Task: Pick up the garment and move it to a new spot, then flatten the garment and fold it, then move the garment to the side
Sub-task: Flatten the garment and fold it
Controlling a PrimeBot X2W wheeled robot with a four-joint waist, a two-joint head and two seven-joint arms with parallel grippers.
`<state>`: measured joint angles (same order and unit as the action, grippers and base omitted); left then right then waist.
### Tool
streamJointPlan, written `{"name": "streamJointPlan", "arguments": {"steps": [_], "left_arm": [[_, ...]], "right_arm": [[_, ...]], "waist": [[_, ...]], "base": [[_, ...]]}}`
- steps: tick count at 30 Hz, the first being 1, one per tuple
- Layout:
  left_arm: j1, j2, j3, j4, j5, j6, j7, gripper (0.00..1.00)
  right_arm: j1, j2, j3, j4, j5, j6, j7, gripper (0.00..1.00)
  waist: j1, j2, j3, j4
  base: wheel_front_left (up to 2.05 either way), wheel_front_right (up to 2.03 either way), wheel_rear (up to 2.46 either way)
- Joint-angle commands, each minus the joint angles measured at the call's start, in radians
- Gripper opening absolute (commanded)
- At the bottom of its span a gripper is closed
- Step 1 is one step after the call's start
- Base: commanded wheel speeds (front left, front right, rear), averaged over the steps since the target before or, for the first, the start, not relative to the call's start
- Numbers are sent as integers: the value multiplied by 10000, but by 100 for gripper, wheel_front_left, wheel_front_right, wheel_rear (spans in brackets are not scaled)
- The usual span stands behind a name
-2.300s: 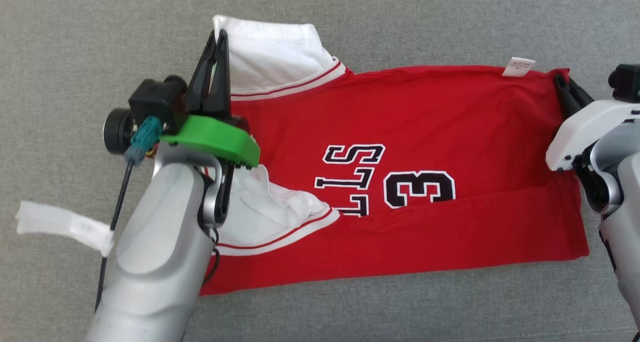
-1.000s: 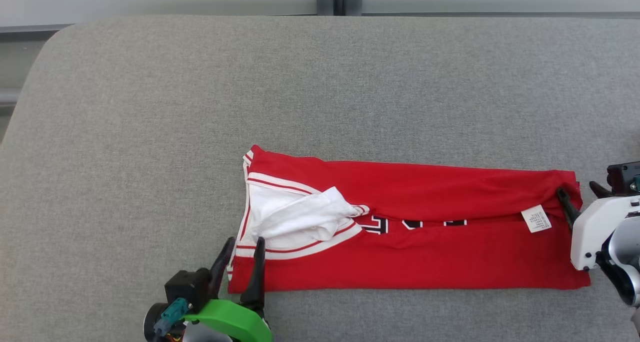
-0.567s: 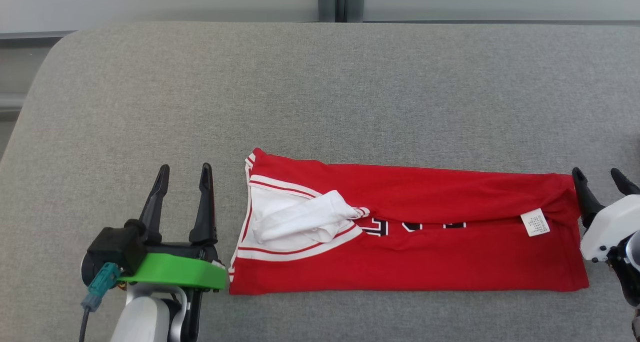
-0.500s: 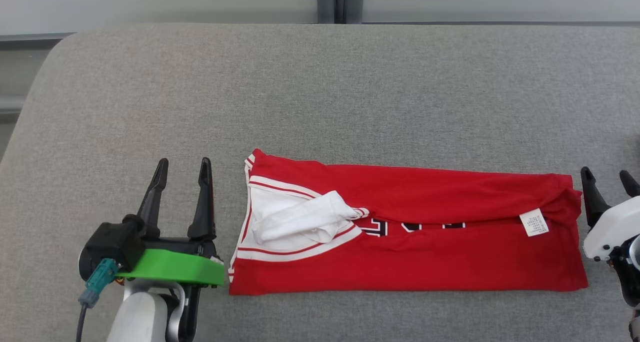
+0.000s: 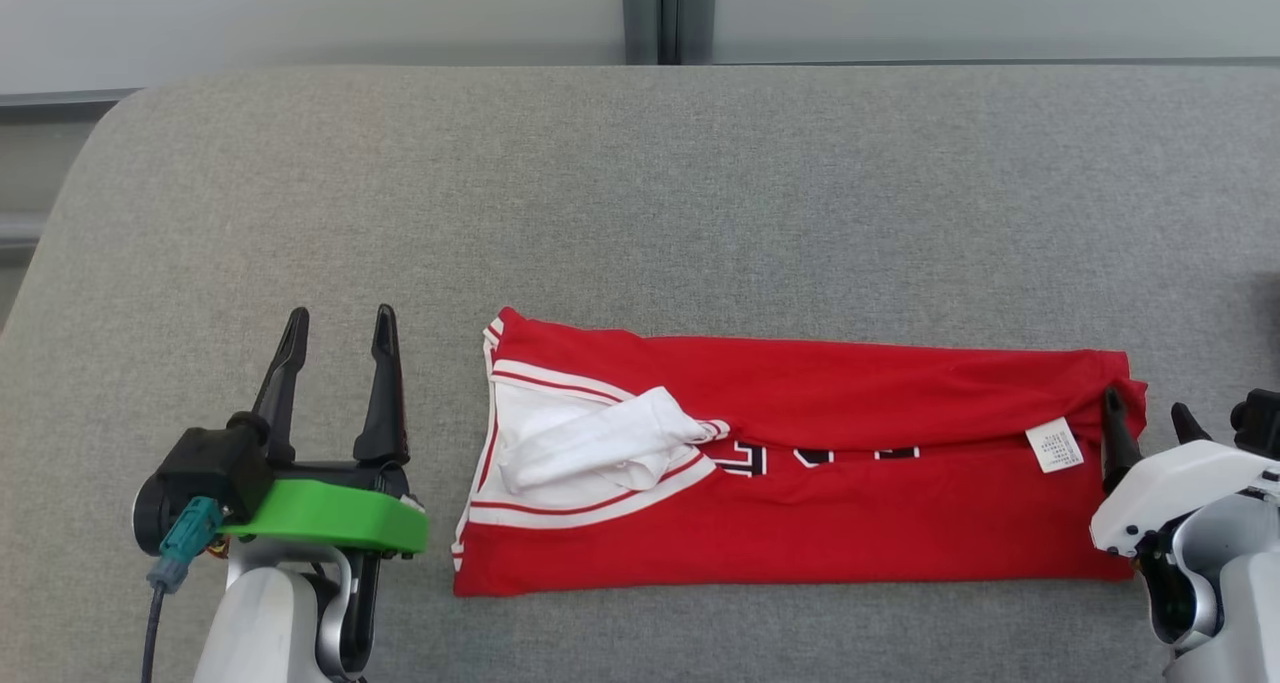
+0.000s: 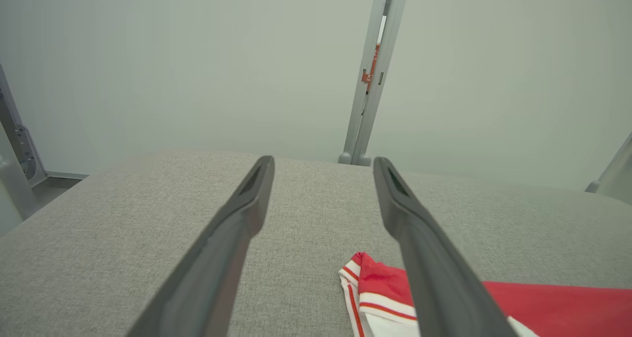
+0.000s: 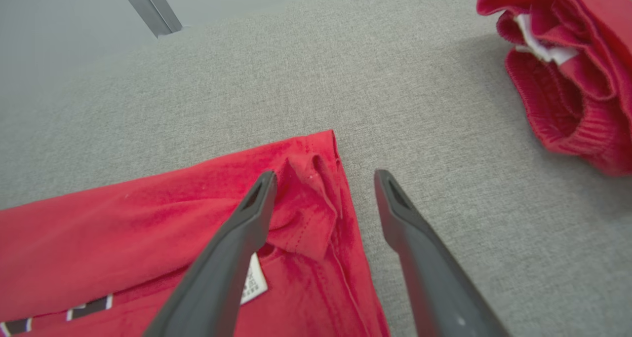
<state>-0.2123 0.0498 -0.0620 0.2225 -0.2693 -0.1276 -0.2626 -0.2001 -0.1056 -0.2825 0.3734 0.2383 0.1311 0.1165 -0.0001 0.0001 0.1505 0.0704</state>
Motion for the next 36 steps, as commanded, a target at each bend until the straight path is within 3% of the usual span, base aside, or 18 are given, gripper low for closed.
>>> {"name": "streamJointPlan", "arguments": {"steps": [1,13,23,24,25,26,36], "left_arm": [[-200,20,9,75,44,-38,-24,100],[-338,20,-281,113,-211,-44,-24,100],[-465,20,-365,124,-248,-38,-24,100],[-460,20,-358,124,-241,-38,-24,100],[-452,20,-346,126,-245,-38,-24,100],[-439,20,-327,128,-254,-38,-24,100],[-349,20,-215,173,-234,-39,-24,100]], "right_arm": [[-208,40,-89,142,-168,-11,-86,100],[-613,110,-510,1121,-1247,-11,421,100],[-448,290,94,2001,-1270,10,2073,100],[-364,333,275,2055,-1191,35,2284,80],[-319,328,412,2040,-1132,45,2396,35],[-283,275,546,1943,-1088,47,2393,0],[-584,-630,33,555,-1667,-25,1589,0]], "waist": [[1,-1,54,-14],[1,-1,369,102],[1,-1,478,182],[1,-1,483,189],[1,-1,487,188],[1,-1,494,183],[1,-1,371,76]], "base": [[0,0,0],[0,0,0],[0,0,0],[0,0,0],[0,0,0],[0,0,0],[0,0,0]]}}
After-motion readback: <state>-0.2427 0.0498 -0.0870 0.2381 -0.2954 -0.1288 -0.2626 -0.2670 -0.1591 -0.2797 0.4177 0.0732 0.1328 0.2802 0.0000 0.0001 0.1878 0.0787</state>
